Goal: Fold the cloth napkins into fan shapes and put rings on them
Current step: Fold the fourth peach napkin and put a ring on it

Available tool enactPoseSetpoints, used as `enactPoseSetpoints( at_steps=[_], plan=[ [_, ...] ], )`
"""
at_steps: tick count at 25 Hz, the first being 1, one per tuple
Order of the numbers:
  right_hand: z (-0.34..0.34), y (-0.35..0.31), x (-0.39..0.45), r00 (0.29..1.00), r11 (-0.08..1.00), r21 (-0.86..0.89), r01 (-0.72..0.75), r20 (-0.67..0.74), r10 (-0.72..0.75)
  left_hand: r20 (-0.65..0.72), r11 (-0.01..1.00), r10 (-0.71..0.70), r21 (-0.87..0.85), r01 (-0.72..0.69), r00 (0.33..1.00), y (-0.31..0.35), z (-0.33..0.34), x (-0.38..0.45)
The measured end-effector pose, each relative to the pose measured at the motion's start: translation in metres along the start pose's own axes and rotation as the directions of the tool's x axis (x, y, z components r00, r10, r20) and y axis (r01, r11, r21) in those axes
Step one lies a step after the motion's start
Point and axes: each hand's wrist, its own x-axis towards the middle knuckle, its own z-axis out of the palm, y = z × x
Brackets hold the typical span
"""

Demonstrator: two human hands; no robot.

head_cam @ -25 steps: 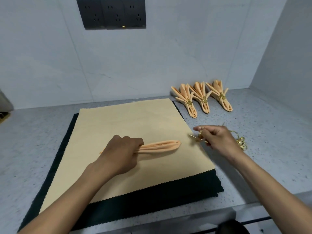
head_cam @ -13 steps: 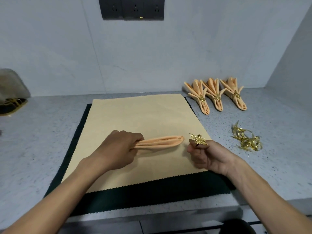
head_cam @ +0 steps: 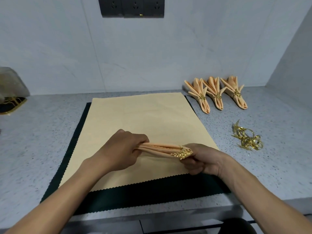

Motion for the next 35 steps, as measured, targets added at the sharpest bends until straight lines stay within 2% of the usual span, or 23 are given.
enactPoseSetpoints(
  at_steps=[2, 4, 8, 11, 18, 20, 23, 25, 27, 28, 31, 33, 35],
  plan=[
    [0.002, 0.002, 0.003, 0.990, 0.993, 0.112, 0.038, -0.141, -0.022, 0.010, 0.998, -0.055, 0.005, 0.055, 0.998, 0.000, 0.000, -0.001],
    [0.003, 0.002, 0.004, 0.978, 0.978, 0.198, 0.065, -0.206, -0.024, 0.014, 0.995, -0.102, 0.001, 0.102, 0.995, 0.000, 0.001, -0.001],
    [0.004, 0.001, -0.005, 0.982, 0.969, 0.212, 0.124, -0.164, -0.089, 0.029, 0.987, -0.160, -0.009, 0.161, 0.987, -0.001, 0.003, 0.000],
    [0.004, 0.004, -0.013, 0.969, 0.965, 0.111, 0.237, -0.100, -0.227, 0.047, 0.987, -0.161, -0.005, 0.162, 0.986, -0.001, 0.002, 0.000],
    [0.009, -0.001, -0.018, 0.904, 0.902, -0.265, 0.341, -0.170, -0.392, 0.059, 0.990, -0.141, 0.037, 0.139, 0.988, 0.004, 0.002, 0.000],
    [0.007, 0.000, -0.016, 0.875, 0.821, -0.475, 0.318, -0.187, -0.447, 0.055, 0.991, -0.118, 0.067, 0.114, 0.991, 0.004, 0.002, -0.001],
    [0.006, 0.003, -0.012, 0.803, 0.593, -0.764, 0.252, -0.177, -0.569, 0.070, 0.991, -0.085, 0.105, 0.077, 0.994, 0.007, 0.000, -0.001],
    [0.008, 0.004, -0.011, 0.767, 0.434, -0.852, 0.293, -0.061, -0.639, 0.081, 0.992, -0.075, 0.106, 0.067, 0.994, 0.009, -0.001, -0.002],
    [0.007, 0.003, -0.011, 0.776, 0.360, -0.873, 0.329, 0.033, -0.629, 0.087, 0.991, -0.068, 0.125, 0.057, 0.994, 0.009, -0.002, -0.002],
    [0.006, 0.002, -0.011, 0.805, 0.383, -0.865, 0.326, 0.041, -0.592, 0.092, 0.988, -0.068, 0.145, 0.054, 0.993, 0.009, -0.003, -0.003],
    [0.003, -0.005, -0.009, 0.902, 0.560, -0.782, 0.275, 0.009, -0.431, 0.103, 0.977, -0.062, 0.208, 0.040, 0.993, 0.015, -0.004, -0.002],
    [0.004, -0.005, -0.005, 0.907, 0.590, -0.764, 0.260, -0.016, -0.421, 0.128, 0.974, -0.058, 0.224, 0.028, 0.990, 0.021, -0.005, -0.001],
    [0.008, -0.001, -0.006, 0.860, 0.550, -0.783, 0.290, -0.039, -0.509, 0.146, 0.980, -0.067, 0.197, 0.038, 0.987, 0.024, -0.005, -0.002]
  ],
)
